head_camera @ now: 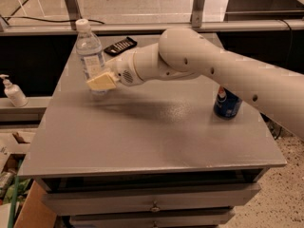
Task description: Move blue plastic bottle near rxbar chocolate
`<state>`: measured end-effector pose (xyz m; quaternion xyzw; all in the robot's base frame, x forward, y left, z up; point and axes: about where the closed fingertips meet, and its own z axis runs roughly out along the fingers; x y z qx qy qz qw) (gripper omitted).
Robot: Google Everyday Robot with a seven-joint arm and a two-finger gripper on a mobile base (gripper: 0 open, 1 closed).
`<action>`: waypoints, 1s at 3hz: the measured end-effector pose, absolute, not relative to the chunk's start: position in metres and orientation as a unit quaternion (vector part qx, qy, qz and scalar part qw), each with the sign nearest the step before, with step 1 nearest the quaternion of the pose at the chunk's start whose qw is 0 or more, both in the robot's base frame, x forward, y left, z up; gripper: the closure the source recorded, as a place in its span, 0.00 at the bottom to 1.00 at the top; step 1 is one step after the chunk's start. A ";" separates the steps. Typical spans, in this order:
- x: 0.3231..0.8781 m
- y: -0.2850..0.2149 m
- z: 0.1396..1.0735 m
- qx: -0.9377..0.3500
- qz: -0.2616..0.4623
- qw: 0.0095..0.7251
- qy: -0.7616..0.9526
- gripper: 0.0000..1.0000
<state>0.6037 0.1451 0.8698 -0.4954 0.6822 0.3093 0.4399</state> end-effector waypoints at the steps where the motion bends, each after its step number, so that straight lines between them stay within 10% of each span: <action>1: 0.634 0.118 0.886 -0.489 0.280 0.460 0.686 1.00; 3: 0.695 0.059 0.888 -0.467 0.249 0.484 0.697 1.00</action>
Offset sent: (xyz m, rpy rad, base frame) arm 0.1023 -0.1005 0.0206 -0.0697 -0.1078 -0.1541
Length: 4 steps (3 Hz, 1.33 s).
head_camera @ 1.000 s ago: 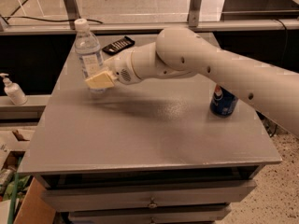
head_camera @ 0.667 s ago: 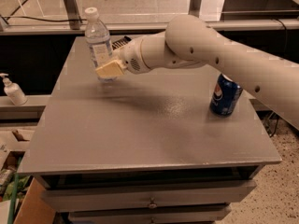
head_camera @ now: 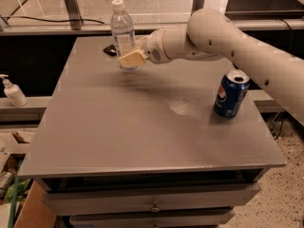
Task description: Move blue plastic bottle near rxbar chocolate
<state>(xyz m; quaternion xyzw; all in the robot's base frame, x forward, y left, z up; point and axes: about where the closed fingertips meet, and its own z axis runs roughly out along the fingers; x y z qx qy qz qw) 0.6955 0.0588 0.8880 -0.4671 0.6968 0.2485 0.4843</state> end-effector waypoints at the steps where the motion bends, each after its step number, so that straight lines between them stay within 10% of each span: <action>1: 0.695 0.059 0.888 -0.467 0.249 0.484 0.697 1.00; 4: 0.769 0.006 0.883 -0.437 0.220 0.501 0.713 1.00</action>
Offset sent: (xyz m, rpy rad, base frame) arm 0.0388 -0.0397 0.0022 0.0097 -0.0304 -0.0839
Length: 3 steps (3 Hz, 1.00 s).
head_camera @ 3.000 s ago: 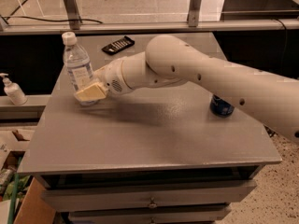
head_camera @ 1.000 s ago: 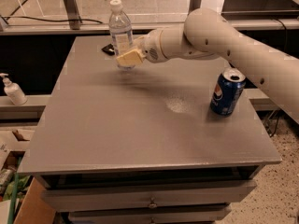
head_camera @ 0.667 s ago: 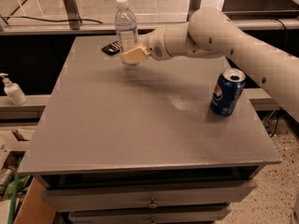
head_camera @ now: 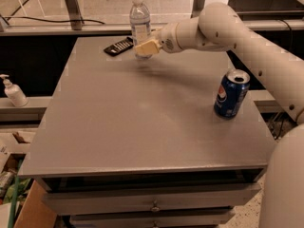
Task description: Move blue plastic bottle near rxbar chocolate
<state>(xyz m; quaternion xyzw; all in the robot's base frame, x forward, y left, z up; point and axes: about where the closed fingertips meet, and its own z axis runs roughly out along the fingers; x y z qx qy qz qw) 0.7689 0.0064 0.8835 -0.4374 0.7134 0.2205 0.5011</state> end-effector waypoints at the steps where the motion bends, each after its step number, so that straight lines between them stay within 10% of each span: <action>1: 0.792 0.008 0.882 -0.441 0.219 0.500 0.713 1.00; 3: 0.816 0.025 0.875 -0.456 0.220 0.490 0.710 1.00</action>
Offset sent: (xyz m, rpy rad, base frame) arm 0.0587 0.0136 0.0009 -0.0198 -0.0070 0.0292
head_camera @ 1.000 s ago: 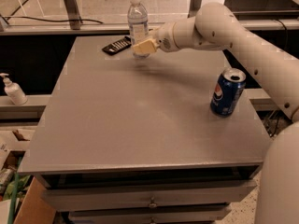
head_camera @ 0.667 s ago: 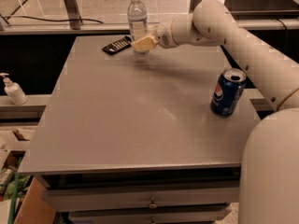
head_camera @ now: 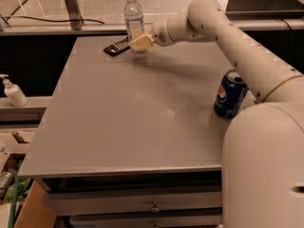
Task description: Move blue plastic bottle near rxbar chocolate
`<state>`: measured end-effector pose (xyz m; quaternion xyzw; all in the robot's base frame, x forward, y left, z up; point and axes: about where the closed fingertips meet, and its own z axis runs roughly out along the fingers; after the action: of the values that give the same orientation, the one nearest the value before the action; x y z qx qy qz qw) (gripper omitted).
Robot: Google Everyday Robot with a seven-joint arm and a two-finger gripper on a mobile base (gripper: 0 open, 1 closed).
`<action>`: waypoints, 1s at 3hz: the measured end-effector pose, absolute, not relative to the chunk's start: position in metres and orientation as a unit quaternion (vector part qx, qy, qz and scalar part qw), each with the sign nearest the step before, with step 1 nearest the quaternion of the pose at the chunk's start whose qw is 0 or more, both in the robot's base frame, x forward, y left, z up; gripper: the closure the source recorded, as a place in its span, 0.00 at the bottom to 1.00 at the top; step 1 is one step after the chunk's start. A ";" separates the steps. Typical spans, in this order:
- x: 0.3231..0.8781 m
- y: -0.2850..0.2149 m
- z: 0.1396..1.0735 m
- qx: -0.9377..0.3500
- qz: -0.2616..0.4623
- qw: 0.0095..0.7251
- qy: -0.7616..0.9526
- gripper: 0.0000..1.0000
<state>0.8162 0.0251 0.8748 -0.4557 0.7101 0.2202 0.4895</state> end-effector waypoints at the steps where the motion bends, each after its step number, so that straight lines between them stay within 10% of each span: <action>1: 0.818 0.026 0.864 -0.459 0.219 0.479 0.716 1.00; 3: 0.818 0.030 0.845 -0.456 0.229 0.455 0.730 0.58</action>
Offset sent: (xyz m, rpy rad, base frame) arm 0.0039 0.0007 -0.0294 -0.0329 0.0859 0.0023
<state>0.8184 0.0304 0.8454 -0.4559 0.7296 0.2294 0.4553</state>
